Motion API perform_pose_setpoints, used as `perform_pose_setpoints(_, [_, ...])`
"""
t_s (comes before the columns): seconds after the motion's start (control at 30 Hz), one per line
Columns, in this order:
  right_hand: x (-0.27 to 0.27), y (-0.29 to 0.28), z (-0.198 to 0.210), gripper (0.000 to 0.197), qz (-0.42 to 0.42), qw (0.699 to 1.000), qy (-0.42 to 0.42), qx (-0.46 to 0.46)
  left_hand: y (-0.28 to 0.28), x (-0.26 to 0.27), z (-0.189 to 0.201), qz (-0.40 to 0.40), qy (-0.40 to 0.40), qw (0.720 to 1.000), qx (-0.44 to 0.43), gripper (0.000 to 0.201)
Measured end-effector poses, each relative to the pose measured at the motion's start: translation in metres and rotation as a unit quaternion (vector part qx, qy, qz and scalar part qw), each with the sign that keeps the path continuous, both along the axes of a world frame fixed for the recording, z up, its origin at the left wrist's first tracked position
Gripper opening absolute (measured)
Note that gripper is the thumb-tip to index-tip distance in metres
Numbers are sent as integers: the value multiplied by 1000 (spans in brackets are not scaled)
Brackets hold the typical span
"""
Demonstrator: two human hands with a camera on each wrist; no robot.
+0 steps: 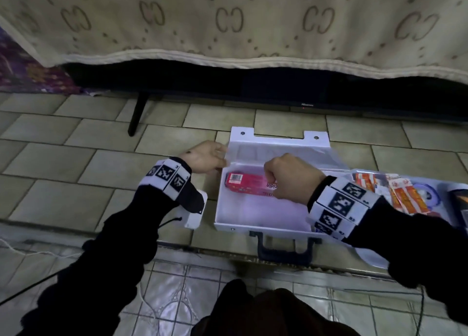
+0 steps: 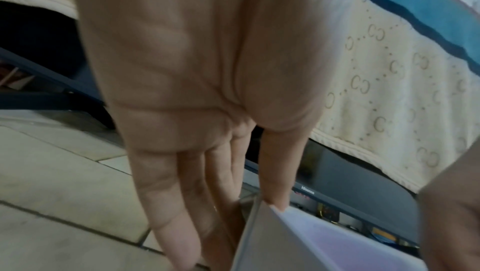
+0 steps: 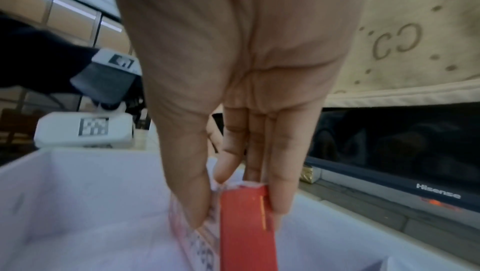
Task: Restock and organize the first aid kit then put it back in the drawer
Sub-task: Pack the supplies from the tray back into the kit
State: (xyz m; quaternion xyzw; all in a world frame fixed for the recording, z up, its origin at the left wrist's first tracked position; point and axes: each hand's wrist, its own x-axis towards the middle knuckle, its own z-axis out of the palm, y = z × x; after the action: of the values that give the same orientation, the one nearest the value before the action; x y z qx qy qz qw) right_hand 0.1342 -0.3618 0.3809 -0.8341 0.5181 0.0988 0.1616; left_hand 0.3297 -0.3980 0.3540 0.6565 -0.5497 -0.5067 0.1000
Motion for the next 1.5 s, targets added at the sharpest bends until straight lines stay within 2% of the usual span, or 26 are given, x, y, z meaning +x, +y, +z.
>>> perform_pose_setpoints(0.17, [12,-3,-5,30,12,996,86,-16,-7,10,-11,-20,23,1000,2,49])
perform_pose_setpoints(0.3, [21,6,-3,29,49,984,158,-64,-7,13,-15,-2,47,999,-3,50])
perform_pose_setpoints(0.4, [25,2,-2,27,59,981,168,-76,-7,13,-17,0,52,999,-8,47])
perform_pose_setpoints(0.67, [11,-4,-1,28,1,996,76,-48,-8,9,-12,-35,14,998,-42,41])
perform_pose_setpoints(0.73, [-8,-6,7,31,-46,998,2,-47,-7,5,1,-92,-85,991,-55,46])
perform_pose_setpoints(0.77, [-22,-6,14,31,-74,995,-42,-48,-8,2,10,-123,-153,977,-82,51])
perform_pose_setpoints(0.8, [-38,-5,21,30,-104,990,-84,-50,-8,-2,21,-144,-205,960,-124,53])
perform_pose_setpoints(0.83, [-56,-3,29,28,-135,982,-123,-53,-7,-9,35,-155,-225,946,-177,51])
perform_pose_setpoints(0.93, [-125,6,48,22,-245,948,-186,-82,2,-50,87,-207,-146,910,-328,35])
perform_pose_setpoints(1.03, [-207,15,47,21,-404,891,-176,-108,17,-120,132,-279,-38,890,-358,33])
perform_pose_setpoints(1.1, [-258,20,36,23,-493,854,-132,-99,18,-177,141,-311,8,878,-364,29])
perform_pose_setpoints(1.23, [-320,36,5,31,-593,801,-58,-55,9,-295,117,-375,33,862,-338,28])
perform_pose_setpoints(1.3, [-334,39,-10,30,-599,798,-33,-55,2,-344,91,-413,9,860,-300,31])
perform_pose_setpoints(1.4, [-345,39,-28,30,-594,803,-35,-40,-6,-400,52,-456,-75,852,-246,34])
perform_pose_setpoints(1.5, [-349,36,-39,25,-585,809,-44,-34,-12,-433,25,-446,-161,853,-220,10])
